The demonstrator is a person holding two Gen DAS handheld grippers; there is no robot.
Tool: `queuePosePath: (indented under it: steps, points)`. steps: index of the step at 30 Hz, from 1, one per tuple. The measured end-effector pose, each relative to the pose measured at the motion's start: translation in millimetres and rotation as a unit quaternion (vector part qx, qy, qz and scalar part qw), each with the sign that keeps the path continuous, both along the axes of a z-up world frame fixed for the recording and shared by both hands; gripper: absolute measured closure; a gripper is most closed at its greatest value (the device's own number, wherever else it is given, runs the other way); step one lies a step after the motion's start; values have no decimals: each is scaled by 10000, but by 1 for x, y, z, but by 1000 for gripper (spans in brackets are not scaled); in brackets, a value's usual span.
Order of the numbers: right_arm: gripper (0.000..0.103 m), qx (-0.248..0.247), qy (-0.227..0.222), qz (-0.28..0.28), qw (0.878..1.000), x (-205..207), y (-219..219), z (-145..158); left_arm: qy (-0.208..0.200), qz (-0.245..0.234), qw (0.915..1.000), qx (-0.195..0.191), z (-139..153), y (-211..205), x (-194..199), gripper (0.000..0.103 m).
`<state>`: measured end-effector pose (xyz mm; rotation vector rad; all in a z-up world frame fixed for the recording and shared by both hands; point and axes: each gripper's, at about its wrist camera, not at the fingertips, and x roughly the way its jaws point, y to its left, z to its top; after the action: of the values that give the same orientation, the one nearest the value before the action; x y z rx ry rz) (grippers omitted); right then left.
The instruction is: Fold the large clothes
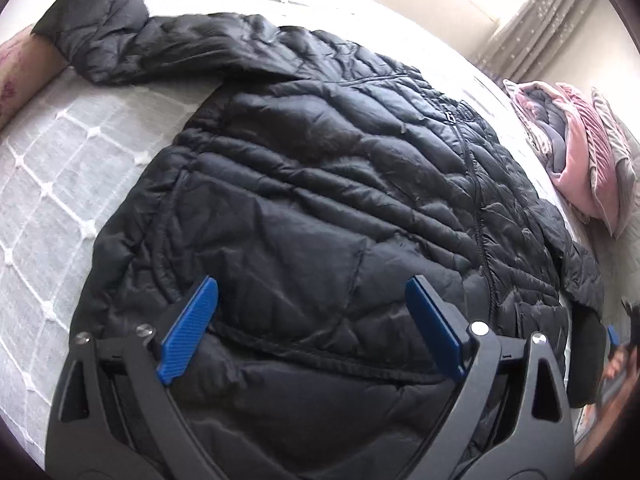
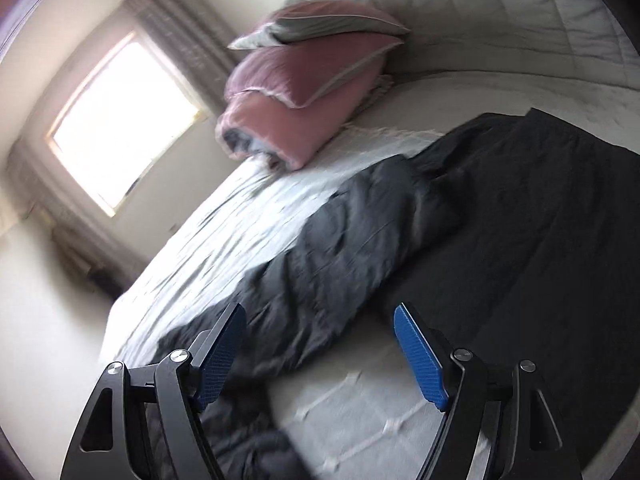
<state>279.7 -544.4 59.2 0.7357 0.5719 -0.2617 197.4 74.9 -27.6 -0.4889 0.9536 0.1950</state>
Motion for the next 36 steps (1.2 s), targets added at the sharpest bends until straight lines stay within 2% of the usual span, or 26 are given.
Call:
queuePosePath:
  steps: [3,6,8,11,12,13,15,17,18,20,25,28,32,36]
  points:
    - [25,-69,427,-246,9988,29,-21,-10,36,-30,9997,219,-2,-1,8,8]
    - [25,236,827,-655,9941,50,-43,-33,73,13,9993,380,-5,1,14,8]
    - [26,221,773,-888,9928,59,-51,-41,40,53,9990,433,-5,3,15,8]
    - [26,-28,796,-942,9924,75,-52,-42,26,17,9989,458,-4,4,15,8]
    - [29,-84,837,-944,9920,80,-51,-41,22,12,9990,438,-4,5,15,8]
    - [35,-127,893,-951,9914,85,-51,-42,22,3,9992,396,-4,6,15,8]
    - [78,-229,1095,-1054,9881,91,-51,-43,26,20,9994,337,-5,8,15,8]
    - [95,-355,1145,-1026,9875,94,-51,-38,37,46,9995,312,-5,11,15,8]
    - [97,-558,1162,-1056,9860,96,-48,-31,41,76,9995,309,-5,14,15,8]
    - [98,-1189,1121,-1160,9797,94,-42,-10,34,140,9996,260,-5,20,14,8]
    - [100,-1648,950,-1464,9708,82,-42,39,24,218,9996,164,-5,26,13,8]
    - [100,-2179,912,-1485,9603,82,-26,65,5,175,9997,140,-4,27,12,8]
    - [100,-2386,654,-1104,9626,85,8,81,-45,242,9997,-30,-1,37,10,8]
    - [99,-2433,65,-399,9691,96,66,107,-89,474,9988,-127,2,52,5,8]
